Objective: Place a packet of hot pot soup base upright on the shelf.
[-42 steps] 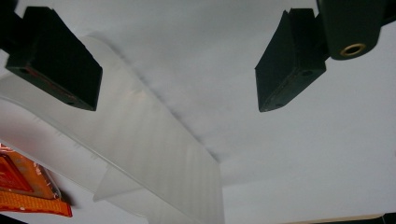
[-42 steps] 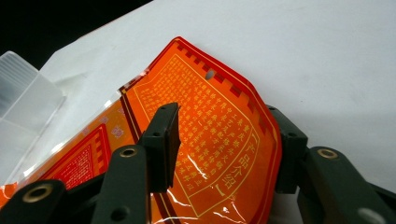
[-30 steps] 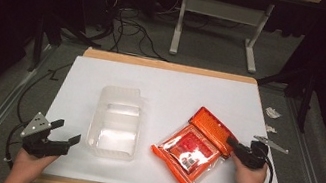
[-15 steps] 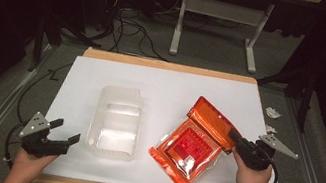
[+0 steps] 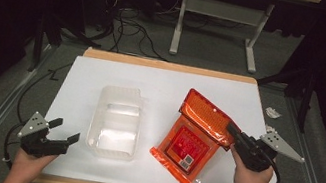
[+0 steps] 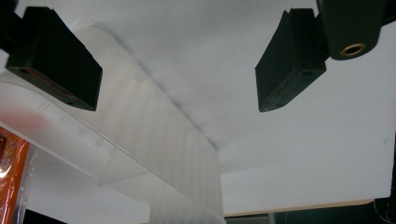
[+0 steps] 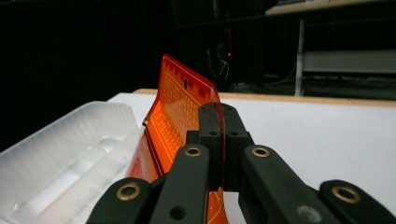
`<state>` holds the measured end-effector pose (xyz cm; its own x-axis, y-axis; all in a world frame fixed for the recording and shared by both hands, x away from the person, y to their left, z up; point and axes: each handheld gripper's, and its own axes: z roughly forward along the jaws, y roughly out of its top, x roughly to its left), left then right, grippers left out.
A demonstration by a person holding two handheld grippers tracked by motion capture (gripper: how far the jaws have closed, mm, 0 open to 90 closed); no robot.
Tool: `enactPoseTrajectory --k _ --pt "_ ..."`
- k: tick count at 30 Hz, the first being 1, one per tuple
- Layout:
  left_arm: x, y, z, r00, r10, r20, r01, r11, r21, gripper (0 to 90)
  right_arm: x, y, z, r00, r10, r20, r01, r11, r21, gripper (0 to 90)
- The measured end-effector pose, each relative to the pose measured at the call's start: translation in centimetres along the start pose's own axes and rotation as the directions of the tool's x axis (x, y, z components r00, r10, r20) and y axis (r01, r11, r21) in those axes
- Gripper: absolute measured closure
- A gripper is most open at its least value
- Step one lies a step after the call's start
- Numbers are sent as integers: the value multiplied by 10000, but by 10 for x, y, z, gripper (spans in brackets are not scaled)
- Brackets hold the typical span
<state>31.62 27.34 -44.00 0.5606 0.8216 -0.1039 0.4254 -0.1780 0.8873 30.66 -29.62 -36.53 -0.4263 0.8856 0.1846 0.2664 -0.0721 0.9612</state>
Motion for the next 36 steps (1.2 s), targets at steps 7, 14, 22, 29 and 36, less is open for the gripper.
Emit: enactPoseTrajectory --k 7,14,22,29,36 --pt "-2 1 -1 10000 -41 -49 40 9999 -133 154 16 21 -13 9983 -376 -451 329 9943 -1016 900" --pt "-8 6 -3 9999 -61 124 67 9991 -423 154 36 35 -23 9904 -1079 -865 928 9823 -1627 900" --pt "-17 11 -4 9996 183 216 -170 9981 -594 154 52 43 -30 9775 -1744 -1184 1487 9687 -1988 900" --pt "-25 15 -5 9990 270 363 -242 9968 -768 154 67 44 -31 9636 -1821 -1959 1398 9674 -2113 900" --pt "-36 22 -5 9967 368 726 -292 9943 -1022 157 79 41 -25 9415 -2100 -2635 1583 9660 -2043 900"
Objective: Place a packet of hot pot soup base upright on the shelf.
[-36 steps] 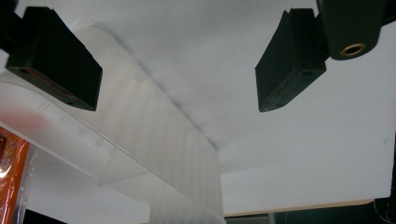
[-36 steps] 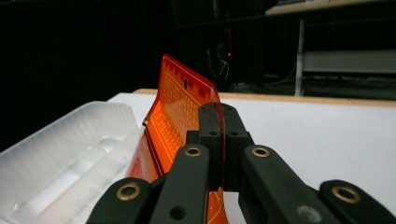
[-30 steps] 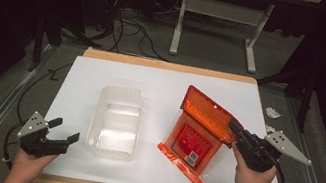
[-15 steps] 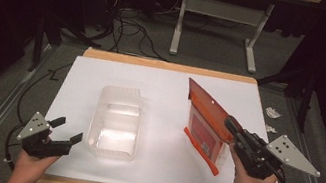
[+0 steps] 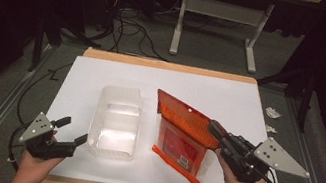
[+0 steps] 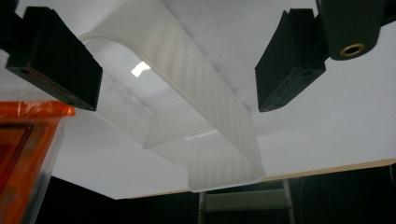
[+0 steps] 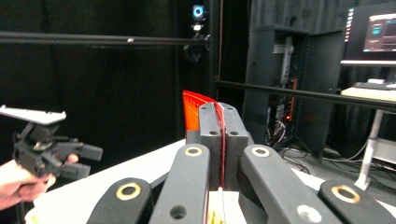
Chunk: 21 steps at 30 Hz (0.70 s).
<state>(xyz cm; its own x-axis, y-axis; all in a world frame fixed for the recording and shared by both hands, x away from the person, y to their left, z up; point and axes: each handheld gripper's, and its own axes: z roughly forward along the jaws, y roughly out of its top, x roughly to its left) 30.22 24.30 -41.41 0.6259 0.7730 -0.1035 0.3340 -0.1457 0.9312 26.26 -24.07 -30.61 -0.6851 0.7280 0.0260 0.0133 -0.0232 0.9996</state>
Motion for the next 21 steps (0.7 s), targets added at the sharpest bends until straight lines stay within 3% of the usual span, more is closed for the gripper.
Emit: enactPoseTrajectory --k 3,10,12,17,21 --pt "-9 5 3 9998 145 145 -142 9997 -206 158 5 -3 5 9998 -93 -197 97 9998 197 900" --pt "-25 25 20 9970 151 757 -143 9998 -114 162 11 -2 7 9991 -159 -381 168 9995 255 900" --pt "-29 34 26 9951 83 982 -64 9998 -192 166 11 -2 7 9991 -158 -400 166 9997 196 900" --pt "-46 60 50 9884 409 1463 -397 9991 -112 169 11 -1 6 9986 -141 -507 147 9998 118 900" --pt "-54 69 61 9829 345 1808 -314 9993 -200 171 13 -1 6 9980 -61 -622 64 10000 52 900"
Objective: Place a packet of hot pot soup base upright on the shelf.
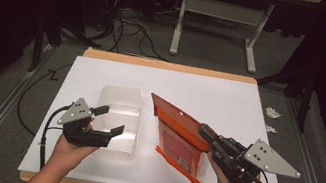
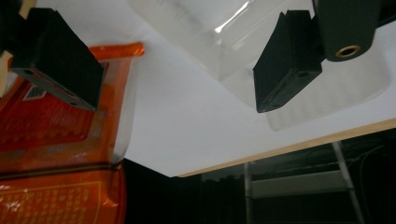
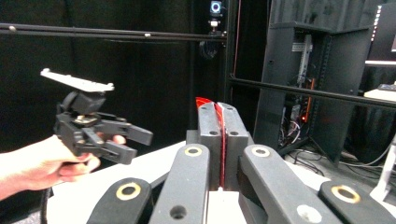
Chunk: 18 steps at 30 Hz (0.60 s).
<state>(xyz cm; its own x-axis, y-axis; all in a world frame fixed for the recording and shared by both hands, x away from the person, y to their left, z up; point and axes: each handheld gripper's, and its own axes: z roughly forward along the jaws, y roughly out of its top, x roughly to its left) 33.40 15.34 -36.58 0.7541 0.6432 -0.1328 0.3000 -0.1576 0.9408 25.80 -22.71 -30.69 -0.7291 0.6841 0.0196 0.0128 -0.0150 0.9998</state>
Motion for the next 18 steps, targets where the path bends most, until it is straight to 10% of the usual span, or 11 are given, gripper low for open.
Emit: enactPoseTrajectory --k 7,12,18 --pt "-17 18 28 9953 -47 968 95 9988 -484 178 6 0 3 9994 -60 -330 59 10000 -25 900" --pt "-23 32 58 9779 -450 2042 577 9967 -569 265 8 -5 8 9990 -285 -341 293 9993 245 900" --pt "-26 33 67 9807 -813 1781 943 9934 -658 507 -2 -14 6 9999 -88 91 84 9990 442 900"
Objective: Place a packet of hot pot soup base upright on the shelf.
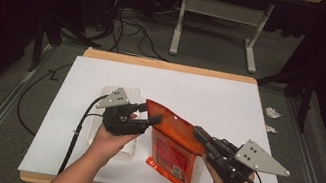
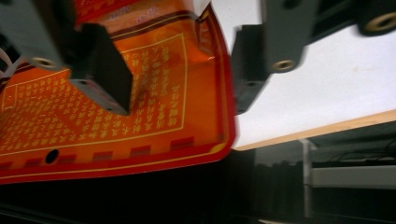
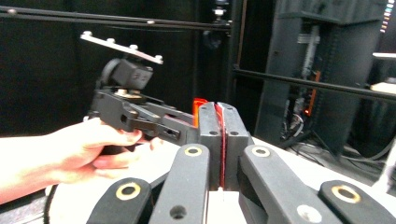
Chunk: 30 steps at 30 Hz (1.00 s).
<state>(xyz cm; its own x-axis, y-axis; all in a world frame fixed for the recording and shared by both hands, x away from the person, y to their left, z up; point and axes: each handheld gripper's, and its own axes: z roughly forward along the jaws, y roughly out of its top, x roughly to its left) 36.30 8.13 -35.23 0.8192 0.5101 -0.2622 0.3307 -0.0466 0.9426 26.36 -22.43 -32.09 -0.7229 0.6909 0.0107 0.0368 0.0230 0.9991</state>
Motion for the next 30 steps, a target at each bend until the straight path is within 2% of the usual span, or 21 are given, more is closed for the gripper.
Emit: enactPoseTrajectory --k 4,5,6,7,8,9,11,15,16,18,19,21,22,23,24,25,26,27,28,30 --pt "-3 -2 1 9998 121 -181 -122 9999 -63 699 -14 -8 -5 9987 370 340 -370 9993 -17 900" --pt "-5 -3 1 9994 232 -247 -233 9997 -58 699 -14 -8 -5 9987 370 340 -370 9993 -17 900" --pt "-7 -4 1 9984 424 -377 -429 9990 -143 838 -19 -11 -8 9972 519 538 -520 9986 2 900" --pt "-8 -4 1 9981 530 -327 -535 9985 -126 878 -21 -13 -9 9964 614 593 -616 9981 16 900" --pt "-10 -4 2 9969 704 -341 -708 9974 -105 900 -23 -15 -10 9954 705 656 -706 9975 3 900" --pt "-10 -4 2 9969 704 -341 -708 9974 -105 900 -23 -15 -10 9954 705 656 -706 9975 3 900" --pt "-15 -4 2 9937 1059 -369 -1061 9944 -29 900 -26 -17 -13 9935 855 745 -860 9963 42 900" --pt "-18 -5 3 9924 1208 -243 -1210 9926 -53 900 -31 -21 -18 9912 995 869 -1007 9949 96 884" --pt "-19 -5 3 9920 1238 -244 -1240 9923 -70 900 -32 -22 -19 9905 1081 850 -1096 9939 136 854" --pt "-20 -5 4 9912 1305 -214 -1306 9914 -62 900 -35 -24 -22 9873 1336 855 -1365 9902 281 701" --pt "-21 -5 4 9906 1344 -241 -1346 9909 -60 900 -35 -24 -22 9873 1336 855 -1365 9902 281 701" --pt "-23 -4 5 9892 1441 -251 -1442 9895 -12 900 -39 -27 -21 9850 1551 761 -1590 9862 473 527" --pt "-25 -4 7 9878 1531 -300 -1531 9882 26 900 -42 -33 -20 9810 1813 688 -1860 9801 698 396" --pt "-25 -4 7 9878 1531 -300 -1531 9882 26 900 -42 -33 -20 9810 1813 688 -1860 9801 698 396" --pt "-25 -4 8 9874 1551 -302 -1550 9879 40 900 -45 -40 -18 9780 1969 684 -2035 9730 1087 316" --pt "-25 -4 8 9874 1551 -302 -1550 9879 40 900 -45 -40 -18 9780 1969 684 -2035 9730 1087 316" --pt "-25 -4 8 9870 1584 -290 -1584 9874 29 900 -48 -48 -16 9744 2167 596 -2230 9654 1355 297" --pt "-25 -4 8 9870 1584 -290 -1584 9874 29 900 -48 -48 -16 9744 2167 596 -2230 9654 1355 297" --pt "-26 -4 8 9865 1606 -315 -1606 9870 18 900 -48 -57 -14 9722 2285 509 -2339 9570 1714 283" --pt "-26 -4 8 9862 1627 -324 -1627 9867 25 900 -48 -60 -13 9722 2286 513 -2342 9536 1890 281"
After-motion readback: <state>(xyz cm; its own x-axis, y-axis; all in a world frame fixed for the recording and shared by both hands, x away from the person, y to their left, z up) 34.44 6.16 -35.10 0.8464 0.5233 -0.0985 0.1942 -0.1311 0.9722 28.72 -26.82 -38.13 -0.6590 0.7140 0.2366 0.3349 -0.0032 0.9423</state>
